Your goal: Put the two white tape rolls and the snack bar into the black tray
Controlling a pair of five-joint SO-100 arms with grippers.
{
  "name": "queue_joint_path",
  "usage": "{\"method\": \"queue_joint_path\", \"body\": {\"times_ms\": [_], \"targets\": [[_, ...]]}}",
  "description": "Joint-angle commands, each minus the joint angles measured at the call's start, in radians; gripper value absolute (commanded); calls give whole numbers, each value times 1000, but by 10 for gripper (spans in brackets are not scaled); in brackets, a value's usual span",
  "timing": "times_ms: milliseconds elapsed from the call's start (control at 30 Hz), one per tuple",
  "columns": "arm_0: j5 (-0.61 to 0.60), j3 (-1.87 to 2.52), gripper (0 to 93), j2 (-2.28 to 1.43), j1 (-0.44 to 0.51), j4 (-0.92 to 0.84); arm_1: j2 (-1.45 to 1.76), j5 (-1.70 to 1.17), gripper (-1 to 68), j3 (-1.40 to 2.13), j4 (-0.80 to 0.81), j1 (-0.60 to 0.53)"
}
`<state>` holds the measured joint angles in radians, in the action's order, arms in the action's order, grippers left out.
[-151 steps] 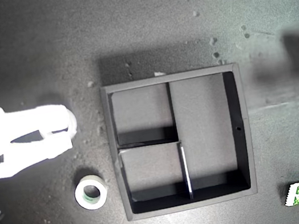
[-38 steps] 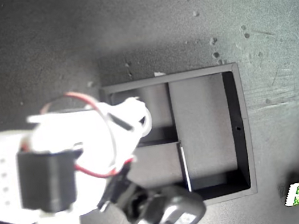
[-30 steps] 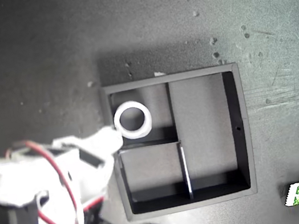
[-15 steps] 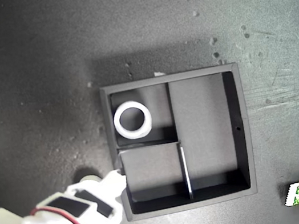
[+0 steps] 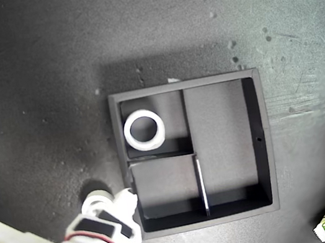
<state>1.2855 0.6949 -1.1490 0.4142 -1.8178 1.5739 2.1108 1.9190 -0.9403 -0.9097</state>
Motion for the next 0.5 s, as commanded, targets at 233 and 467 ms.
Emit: {"method": "queue_joint_path", "body": {"times_ms": [233,467], "targets": [[-3,-83,155,34,12,-14,-43,97,-2,-52,-130,-6],[-12,-48,152,-8,-5,-14,-35,376,-3,-232,-471,29]]}}
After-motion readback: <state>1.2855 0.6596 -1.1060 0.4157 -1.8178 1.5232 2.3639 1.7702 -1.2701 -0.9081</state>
